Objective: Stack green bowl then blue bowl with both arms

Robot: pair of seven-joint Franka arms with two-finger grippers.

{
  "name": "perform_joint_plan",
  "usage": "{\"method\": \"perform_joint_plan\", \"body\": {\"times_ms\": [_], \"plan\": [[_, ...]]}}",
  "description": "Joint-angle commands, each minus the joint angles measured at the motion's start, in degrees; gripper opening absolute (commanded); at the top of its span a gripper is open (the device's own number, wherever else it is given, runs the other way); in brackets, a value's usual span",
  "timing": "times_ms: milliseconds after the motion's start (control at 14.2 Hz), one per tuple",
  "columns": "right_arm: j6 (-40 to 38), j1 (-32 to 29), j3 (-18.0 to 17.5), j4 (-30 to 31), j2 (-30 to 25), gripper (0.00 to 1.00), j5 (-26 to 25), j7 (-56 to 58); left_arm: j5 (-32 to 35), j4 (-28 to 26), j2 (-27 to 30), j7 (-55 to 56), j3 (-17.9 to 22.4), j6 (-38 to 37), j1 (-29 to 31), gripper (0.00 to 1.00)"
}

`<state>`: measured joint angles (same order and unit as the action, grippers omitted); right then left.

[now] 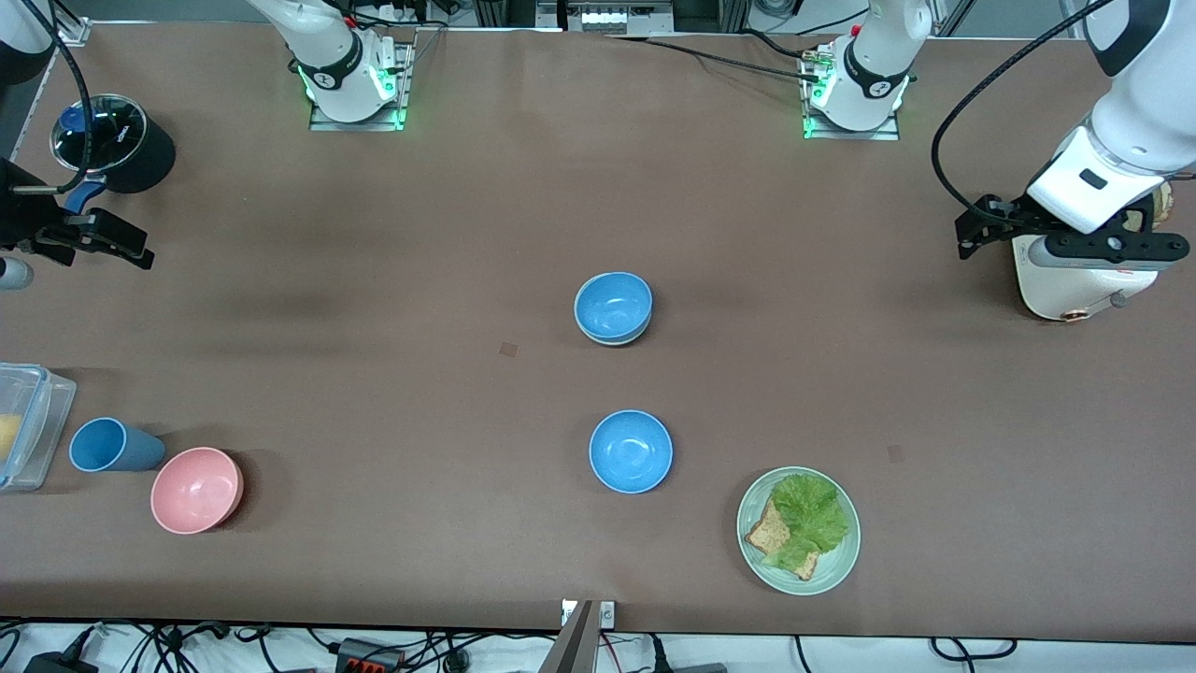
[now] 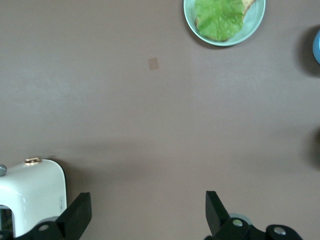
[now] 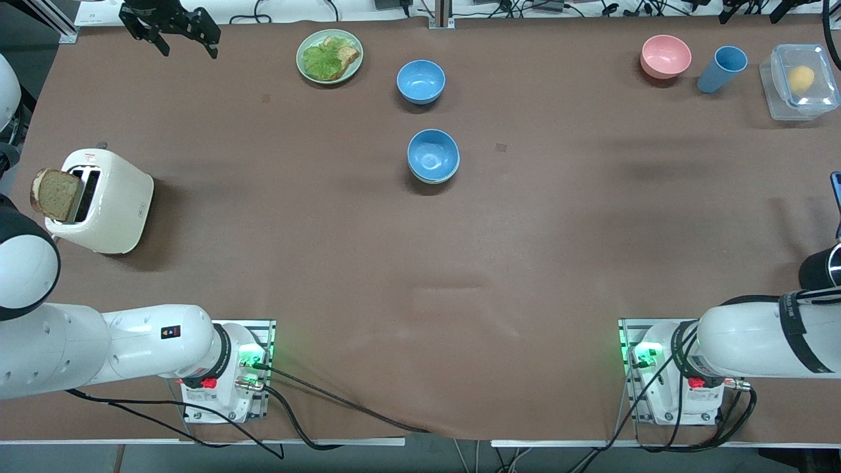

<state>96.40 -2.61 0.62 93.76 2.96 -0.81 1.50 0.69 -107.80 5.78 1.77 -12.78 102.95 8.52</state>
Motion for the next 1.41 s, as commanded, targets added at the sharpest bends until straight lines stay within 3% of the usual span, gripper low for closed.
{"method": "perform_joint_plan", "body": {"times_ms": [0, 565, 1342], "plan": [[0.45, 0.24, 0.26, 1.08, -1.55, 1.00, 0.11, 0.17, -3.57, 1.01, 0.90, -0.37, 1.01, -3.11, -1.67, 1.00], [0.28, 0.15, 0.26, 1.08, -1.55, 1.00, 0.11, 0.17, -6.14, 6.98, -3.05, -0.89, 1.62, -8.02, -1.75, 1.00], [0.45, 0.24, 0.26, 1.08, -1.73, 1.00, 0.11, 0.26, -6.14, 7.43, -4.19, -1.07, 1.27, -7.86, -1.05, 1.00]]}}
